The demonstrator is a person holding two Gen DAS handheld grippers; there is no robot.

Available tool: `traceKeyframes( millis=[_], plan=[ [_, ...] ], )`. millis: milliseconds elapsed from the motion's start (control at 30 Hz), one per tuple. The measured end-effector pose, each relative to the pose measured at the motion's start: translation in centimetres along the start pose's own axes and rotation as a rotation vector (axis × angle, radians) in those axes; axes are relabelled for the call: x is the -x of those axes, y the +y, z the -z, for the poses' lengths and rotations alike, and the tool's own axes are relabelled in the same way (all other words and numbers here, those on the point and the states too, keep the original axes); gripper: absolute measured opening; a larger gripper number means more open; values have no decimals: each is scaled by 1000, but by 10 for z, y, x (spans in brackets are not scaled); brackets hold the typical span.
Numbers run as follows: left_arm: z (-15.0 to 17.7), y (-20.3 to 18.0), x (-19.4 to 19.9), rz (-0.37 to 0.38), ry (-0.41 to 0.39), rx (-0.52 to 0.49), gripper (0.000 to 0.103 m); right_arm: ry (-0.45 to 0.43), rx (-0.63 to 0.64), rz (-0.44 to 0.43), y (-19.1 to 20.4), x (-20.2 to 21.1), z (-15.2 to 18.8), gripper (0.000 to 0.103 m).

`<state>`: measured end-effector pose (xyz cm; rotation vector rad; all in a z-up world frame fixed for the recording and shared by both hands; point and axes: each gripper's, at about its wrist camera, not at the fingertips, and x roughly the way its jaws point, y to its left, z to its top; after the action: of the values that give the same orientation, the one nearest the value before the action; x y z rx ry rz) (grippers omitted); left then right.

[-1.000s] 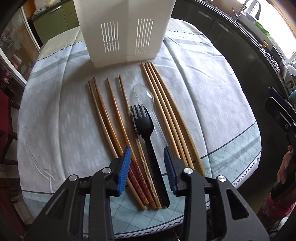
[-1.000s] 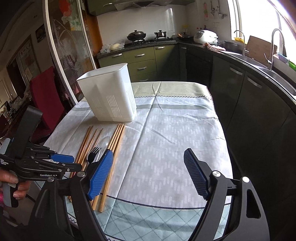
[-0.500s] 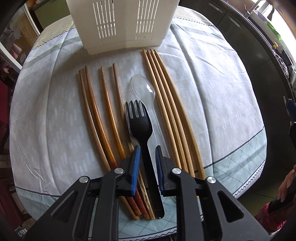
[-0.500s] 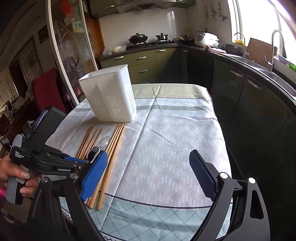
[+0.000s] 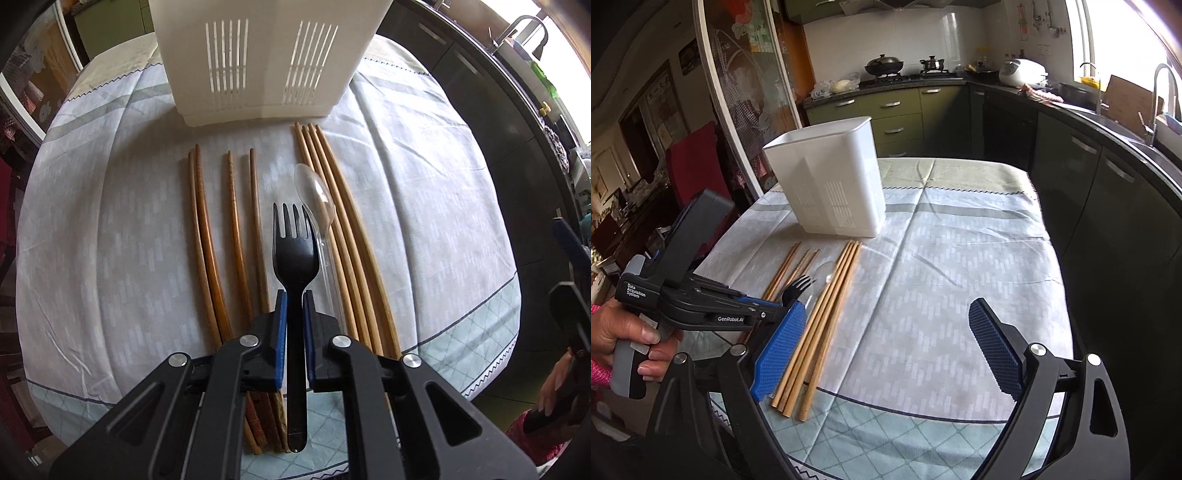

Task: Organize utensils
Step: 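Lift the fork with the left tool while the right tool grasps the clear plastic spoon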

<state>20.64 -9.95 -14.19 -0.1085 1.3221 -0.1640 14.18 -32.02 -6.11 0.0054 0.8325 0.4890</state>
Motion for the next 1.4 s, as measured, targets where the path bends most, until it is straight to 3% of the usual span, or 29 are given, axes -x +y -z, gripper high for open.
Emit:
traceKeyframes(
  millis=[167, 300, 500, 633, 967, 1300, 1400],
  plan=[
    [-3, 8, 25, 23, -63, 1, 8, 141, 19, -71, 15, -41, -12, 88],
    [1, 22, 37, 28, -87, 6, 8, 243, 23, -125, 33, -75, -21, 65],
    [5, 45, 55, 25, -142, 15, 8, 388, 34, -182, 60, -123, -34, 48],
    [4, 52, 60, 29, -154, 14, 8, 469, 42, -180, 74, -148, -33, 44],
    [6, 57, 63, 43, -169, -1, 8, 518, 29, -117, 91, -171, -30, 30],
    [7, 57, 69, 44, -191, -11, 8, 508, 82, 9, 108, -186, -35, 28],
    [7, 57, 69, 43, -192, -15, 8, 487, 126, 62, 114, -183, -32, 17]
  ],
)
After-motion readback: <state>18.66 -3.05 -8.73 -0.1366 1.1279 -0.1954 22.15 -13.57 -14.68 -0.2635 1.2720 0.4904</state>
